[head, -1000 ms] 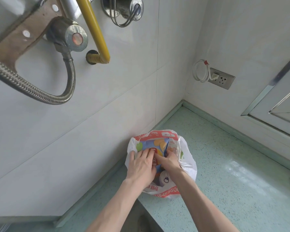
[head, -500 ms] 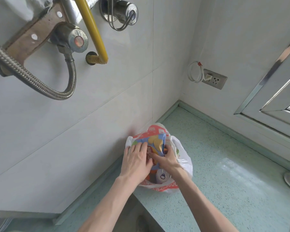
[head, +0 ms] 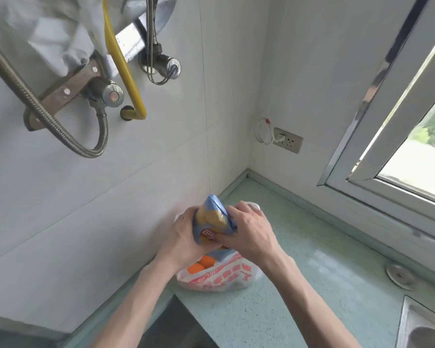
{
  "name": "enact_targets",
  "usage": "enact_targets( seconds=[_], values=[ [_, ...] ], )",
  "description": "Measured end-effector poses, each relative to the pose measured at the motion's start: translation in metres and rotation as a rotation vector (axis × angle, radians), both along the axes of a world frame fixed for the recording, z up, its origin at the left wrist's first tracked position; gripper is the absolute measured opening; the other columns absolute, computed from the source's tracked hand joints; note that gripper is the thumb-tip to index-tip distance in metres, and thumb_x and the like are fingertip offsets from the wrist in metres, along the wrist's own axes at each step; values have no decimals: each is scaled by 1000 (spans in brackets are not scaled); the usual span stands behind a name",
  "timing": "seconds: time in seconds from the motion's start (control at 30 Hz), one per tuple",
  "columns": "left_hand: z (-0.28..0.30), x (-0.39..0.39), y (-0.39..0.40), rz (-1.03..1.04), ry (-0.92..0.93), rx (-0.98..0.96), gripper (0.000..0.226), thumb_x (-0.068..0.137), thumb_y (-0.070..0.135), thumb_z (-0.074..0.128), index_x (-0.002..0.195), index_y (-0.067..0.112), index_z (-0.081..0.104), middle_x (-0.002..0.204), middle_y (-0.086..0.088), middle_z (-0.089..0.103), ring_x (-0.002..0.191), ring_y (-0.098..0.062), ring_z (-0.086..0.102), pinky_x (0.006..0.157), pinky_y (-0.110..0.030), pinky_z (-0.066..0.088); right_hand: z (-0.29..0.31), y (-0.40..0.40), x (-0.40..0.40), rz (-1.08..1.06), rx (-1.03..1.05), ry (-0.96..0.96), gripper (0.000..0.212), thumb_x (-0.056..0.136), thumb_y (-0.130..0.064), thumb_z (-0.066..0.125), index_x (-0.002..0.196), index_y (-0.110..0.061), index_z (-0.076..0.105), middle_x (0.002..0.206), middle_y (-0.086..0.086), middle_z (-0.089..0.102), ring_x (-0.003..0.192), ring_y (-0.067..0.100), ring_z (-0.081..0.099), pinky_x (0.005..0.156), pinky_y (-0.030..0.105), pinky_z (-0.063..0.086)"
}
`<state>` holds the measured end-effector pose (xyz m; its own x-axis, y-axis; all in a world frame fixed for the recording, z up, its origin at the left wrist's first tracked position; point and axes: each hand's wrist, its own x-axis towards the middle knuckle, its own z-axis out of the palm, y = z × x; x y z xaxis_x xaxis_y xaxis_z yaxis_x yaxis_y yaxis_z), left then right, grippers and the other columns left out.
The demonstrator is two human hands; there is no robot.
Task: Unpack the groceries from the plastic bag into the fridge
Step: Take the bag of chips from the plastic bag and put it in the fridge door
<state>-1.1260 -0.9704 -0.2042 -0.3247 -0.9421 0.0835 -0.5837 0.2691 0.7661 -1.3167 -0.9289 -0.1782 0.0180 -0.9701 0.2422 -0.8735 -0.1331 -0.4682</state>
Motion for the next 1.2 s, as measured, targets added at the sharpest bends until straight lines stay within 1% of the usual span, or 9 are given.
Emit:
enact_targets(
  seconds=[0.13, 0.27, 0.4, 0.53, 0.7, 0.83, 0.93, 1.1, 1.2],
  values=[
    [17, -2, 11, 44, 128, 40, 72, 58, 47, 96, 114, 39, 53, 101, 12, 71, 89, -4, 69, 72, -34, 60, 29, 8, -16, 76, -131, 122, 59, 71, -63, 77, 122, -37, 63, 90, -15, 54, 80, 11, 52, 99, 41, 43],
    [36, -8, 27, 78, 229, 10, 62, 62, 40, 98, 108, 35, 57, 98, 13, 74, 87, -4, 71, 71, -30, 59, 50, 19, -24, 38, -213, 83, 73, 72, -75, 71, 134, -39, 57, 104, -17, 61, 97, 15, 60, 102, 36, 38],
    [50, -7, 42, 112, 347, 73, 64, 63, 44, 97, 115, 32, 61, 106, 11, 76, 97, -8, 73, 80, -36, 63, 61, 39, -30, 27, -204, -283, 93, 77, -62, 80, 155, -40, 33, 148, -18, 43, 137, 4, 39, 111, 28, 30],
    [70, -8, 63, 180, 475, 81, 61, 67, 36, 93, 118, 24, 61, 103, 10, 77, 96, -7, 74, 77, -25, 61, 55, 61, -32, -9, -111, -759, 107, 78, -52, 84, 159, -48, 13, 164, -21, 24, 149, 3, 33, 119, 33, 33],
    [86, -15, 77, 148, 597, 123, 62, 71, 31, 90, 125, 20, 60, 108, 2, 77, 98, -11, 75, 77, -27, 62, 47, 79, -18, 153, 106, -967, 71, 96, -41, 70, 154, -39, 31, 146, -5, 59, 130, 14, 61, 105, 45, 53],
    [94, -19, 79, 72, 603, 181, 55, 78, 37, 83, 124, 20, 56, 109, 2, 75, 99, -11, 75, 76, -29, 63, 56, 92, -4, 89, 78, -1077, 36, 103, -30, 59, 138, -23, 53, 127, 2, 72, 111, 22, 73, 92, 45, 61],
    [94, -18, 76, -10, 650, 250, 42, 94, 45, 69, 126, 22, 56, 117, -3, 74, 107, -20, 74, 90, -44, 62, 61, 99, -3, 13, 39, -1127, 33, 103, -29, 59, 134, -19, 53, 122, 3, 74, 109, 24, 74, 91, 47, 61],
    [98, -26, 74, -195, 673, 297, 31, 104, 40, 51, 132, 27, 51, 117, 8, 75, 111, -14, 72, 87, -30, 61, 70, 112, -2, -121, -64, -1138, 30, 103, -27, 59, 131, -17, 52, 118, 7, 75, 105, 26, 75, 84, 41, 63],
    [96, -32, 74, -237, 655, 251, 32, 104, 47, 53, 126, 24, 53, 116, 4, 74, 112, -19, 71, 89, -35, 61, 77, 123, -1, -209, -116, -1137, 27, 104, -25, 57, 129, -15, 56, 116, 6, 76, 103, 25, 76, 79, 35, 63]
  ],
)
